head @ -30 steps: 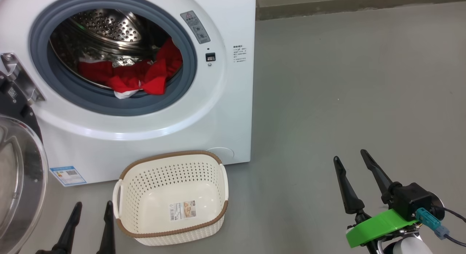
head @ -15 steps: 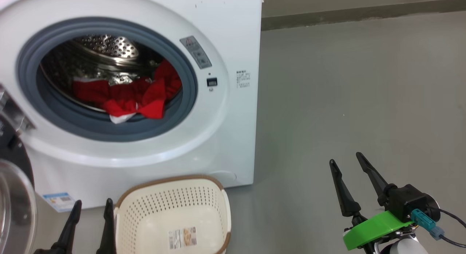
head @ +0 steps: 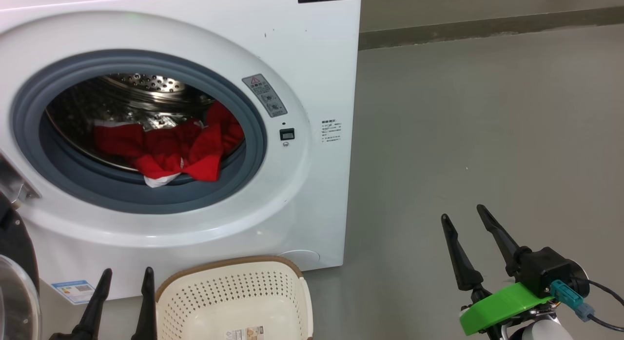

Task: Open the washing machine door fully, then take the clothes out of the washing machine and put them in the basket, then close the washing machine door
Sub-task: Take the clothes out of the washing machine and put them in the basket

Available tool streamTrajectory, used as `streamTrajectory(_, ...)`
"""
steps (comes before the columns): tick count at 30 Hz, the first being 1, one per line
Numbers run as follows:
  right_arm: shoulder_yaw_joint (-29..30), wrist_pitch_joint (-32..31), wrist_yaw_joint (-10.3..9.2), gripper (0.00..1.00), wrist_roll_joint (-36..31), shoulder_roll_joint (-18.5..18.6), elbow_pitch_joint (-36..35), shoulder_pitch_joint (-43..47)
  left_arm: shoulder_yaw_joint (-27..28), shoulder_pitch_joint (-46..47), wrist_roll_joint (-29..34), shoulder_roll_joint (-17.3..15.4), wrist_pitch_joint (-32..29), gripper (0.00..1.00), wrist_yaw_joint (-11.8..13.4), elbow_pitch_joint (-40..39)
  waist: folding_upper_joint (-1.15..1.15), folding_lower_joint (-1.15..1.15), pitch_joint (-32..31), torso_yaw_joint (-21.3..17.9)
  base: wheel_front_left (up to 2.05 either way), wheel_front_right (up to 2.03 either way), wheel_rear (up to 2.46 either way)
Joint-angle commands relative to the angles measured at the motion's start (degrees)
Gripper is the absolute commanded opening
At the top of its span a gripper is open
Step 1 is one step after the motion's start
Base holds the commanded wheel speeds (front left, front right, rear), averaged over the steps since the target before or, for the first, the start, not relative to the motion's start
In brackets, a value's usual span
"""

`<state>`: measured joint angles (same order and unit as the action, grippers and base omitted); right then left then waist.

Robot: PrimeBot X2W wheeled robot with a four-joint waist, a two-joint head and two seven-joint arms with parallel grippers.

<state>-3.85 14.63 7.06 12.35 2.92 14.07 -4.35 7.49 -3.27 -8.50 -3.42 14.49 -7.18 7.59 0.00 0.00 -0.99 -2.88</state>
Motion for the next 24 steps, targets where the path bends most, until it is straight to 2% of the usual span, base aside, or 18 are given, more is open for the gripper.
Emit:
streamTrajectory(1,-1.1,0.4,0.43,1.00,-0.4,0.0,-1.3,-0.8,1.9,2.0,0.3,-0.9,0.5,1.00,-0.3,-1.2,0.00,0.00,0.1,0.0,0.00,0.00,0.00)
streamTrajectory(24,-1.3,0.4,0.43,1.00,-0.4,0.0,-1.2,-1.0,2.6,2.4,0.2,-0.4,0.5,1.00,-0.3,-1.2,0.00,0.00,0.3,0.7,0.00,0.00,0.00)
